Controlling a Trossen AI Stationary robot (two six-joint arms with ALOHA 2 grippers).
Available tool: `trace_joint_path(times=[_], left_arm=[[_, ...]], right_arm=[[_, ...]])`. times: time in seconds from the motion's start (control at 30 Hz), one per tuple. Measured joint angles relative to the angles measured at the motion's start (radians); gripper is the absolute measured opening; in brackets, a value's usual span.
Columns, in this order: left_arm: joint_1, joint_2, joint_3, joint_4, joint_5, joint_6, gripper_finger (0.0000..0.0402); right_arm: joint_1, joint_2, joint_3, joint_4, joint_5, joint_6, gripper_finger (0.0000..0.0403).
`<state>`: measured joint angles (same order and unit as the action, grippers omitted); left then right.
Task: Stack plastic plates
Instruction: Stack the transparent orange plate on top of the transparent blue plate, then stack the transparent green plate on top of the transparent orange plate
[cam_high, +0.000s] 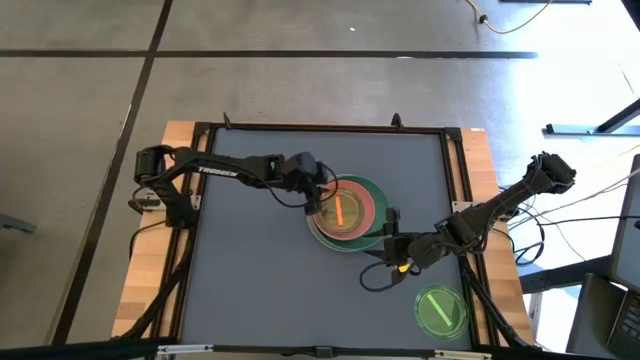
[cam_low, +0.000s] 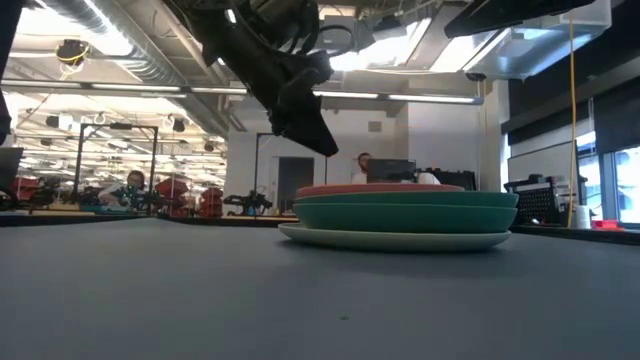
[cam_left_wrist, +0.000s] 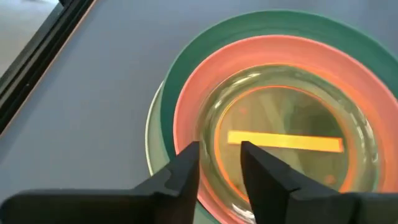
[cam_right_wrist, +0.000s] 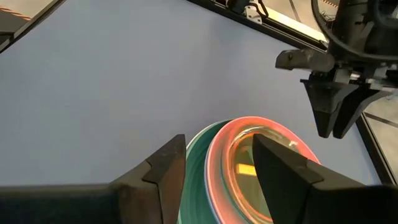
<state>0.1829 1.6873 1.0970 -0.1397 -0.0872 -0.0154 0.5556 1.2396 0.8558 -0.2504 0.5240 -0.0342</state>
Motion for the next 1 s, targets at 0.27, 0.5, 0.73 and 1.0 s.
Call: trace_joint_path(times=[0.27,0.5,0.73,1.0], left_arm=[[-0.029,-0.085,0.0,-0.04,0.056,0.072,0.0133],[-0.084,-0.147,-0.053,-0.02,0.055,0.106,0.0125],[-0.148,-0.231,-0.279,0.236,0.053,0.076,0.0124],[-0.229,-0.335,-0.564,0.575,0.048,0.016,0.0124]], right_arm=[[0.0,0.0,0.0,0.0,0.0,0.003,0.0179],[0.0,0.0,0.0,-0.017,0.0,0.047,0.0179],[-0.001,0.028,-0.001,-0.035,-0.004,0.118,0.0179],[0.0,0.034,0.001,-0.197,-0.114,0.322,0.0179]])
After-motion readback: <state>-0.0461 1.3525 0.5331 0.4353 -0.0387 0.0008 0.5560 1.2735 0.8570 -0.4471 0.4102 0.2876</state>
